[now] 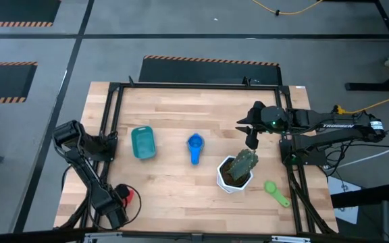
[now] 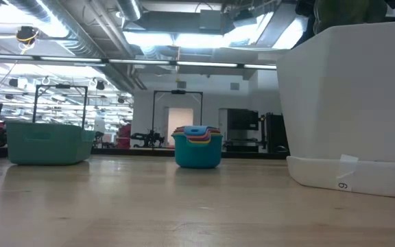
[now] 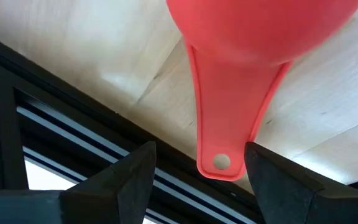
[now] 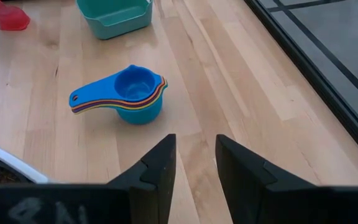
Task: Nest measuring cups in basket
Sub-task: Stack the red measuring cup on top of the blue measuring cup
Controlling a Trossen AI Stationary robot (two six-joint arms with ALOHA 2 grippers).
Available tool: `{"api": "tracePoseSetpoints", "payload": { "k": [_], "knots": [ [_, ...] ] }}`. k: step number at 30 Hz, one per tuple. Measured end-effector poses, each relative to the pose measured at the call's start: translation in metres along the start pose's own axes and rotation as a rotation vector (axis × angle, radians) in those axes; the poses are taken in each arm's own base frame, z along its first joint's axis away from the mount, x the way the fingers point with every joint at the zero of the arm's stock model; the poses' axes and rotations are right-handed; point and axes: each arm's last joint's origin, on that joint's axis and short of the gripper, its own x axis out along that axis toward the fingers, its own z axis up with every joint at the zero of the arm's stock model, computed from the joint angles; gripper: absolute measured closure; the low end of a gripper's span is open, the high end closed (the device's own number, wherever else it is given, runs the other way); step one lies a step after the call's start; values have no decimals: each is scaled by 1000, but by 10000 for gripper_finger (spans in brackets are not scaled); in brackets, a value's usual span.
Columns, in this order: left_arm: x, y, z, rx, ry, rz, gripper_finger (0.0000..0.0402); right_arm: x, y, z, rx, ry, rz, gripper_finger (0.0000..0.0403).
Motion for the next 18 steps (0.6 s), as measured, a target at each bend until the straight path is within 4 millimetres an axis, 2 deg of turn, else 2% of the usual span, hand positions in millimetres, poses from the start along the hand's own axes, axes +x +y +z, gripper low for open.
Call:
{"api": "tracePoseSetpoints", "payload": {
  "k": [9,18],
  "knots": [
    [0,-3,0,8,5,-28,163,0,0,0,3,0,0,286],
    [-4,-5,8,-42,7,-48,163,0,0,0,1,-1,0,286]
  ]
}}
